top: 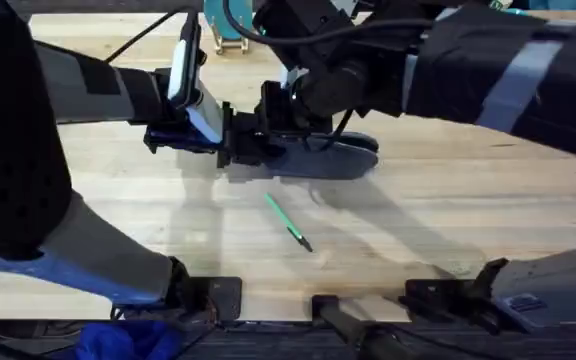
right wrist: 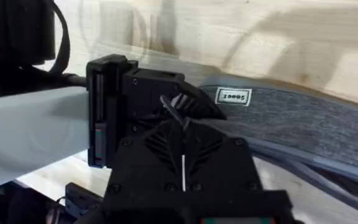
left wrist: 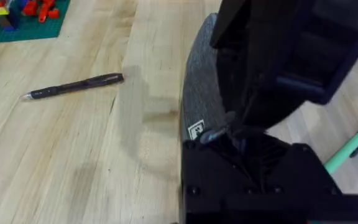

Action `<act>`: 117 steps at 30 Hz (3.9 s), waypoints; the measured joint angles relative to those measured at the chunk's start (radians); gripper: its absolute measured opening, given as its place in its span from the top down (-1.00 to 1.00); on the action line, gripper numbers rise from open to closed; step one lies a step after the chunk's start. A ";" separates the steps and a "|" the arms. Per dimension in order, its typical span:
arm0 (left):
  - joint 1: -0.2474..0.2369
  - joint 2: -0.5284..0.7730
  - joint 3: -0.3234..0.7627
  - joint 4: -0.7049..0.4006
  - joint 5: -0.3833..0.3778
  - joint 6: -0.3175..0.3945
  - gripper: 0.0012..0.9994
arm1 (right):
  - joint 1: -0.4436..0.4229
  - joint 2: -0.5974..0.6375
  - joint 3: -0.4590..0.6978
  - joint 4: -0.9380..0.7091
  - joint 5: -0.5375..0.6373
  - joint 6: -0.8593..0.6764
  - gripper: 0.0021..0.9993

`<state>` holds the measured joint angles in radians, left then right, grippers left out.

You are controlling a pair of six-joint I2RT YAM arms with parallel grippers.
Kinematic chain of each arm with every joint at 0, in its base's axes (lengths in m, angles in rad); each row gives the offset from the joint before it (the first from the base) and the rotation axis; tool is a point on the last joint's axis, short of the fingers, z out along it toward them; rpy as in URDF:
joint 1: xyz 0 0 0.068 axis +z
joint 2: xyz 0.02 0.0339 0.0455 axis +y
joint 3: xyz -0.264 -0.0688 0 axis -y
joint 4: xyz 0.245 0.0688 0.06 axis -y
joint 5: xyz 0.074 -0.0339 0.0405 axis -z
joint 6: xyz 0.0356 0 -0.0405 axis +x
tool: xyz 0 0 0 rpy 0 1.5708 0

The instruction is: Unzip the bag, pick up the pens from the table one at a time and place them inside, then zip the bag closed.

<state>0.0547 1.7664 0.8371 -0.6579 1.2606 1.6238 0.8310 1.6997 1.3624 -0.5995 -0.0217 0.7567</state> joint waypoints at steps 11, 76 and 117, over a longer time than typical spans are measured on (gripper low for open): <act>0.000 0.000 0.000 -0.001 0.015 0.000 0.92 | -0.016 -0.115 -0.007 -0.099 -0.001 -0.038 0.92; 0.002 -0.202 0.118 -0.401 -0.080 0.000 -0.99 | -0.091 -0.360 -0.011 -0.249 0.037 -0.140 -1.00; 0.002 -0.797 0.127 -0.425 -0.522 -0.941 -0.99 | -0.091 -0.514 -0.011 -0.253 0.061 -0.190 -1.00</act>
<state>0.0570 0.9691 0.9642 -1.0826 0.7384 0.6824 0.7399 1.1855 1.3518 -0.8520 0.0392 0.5665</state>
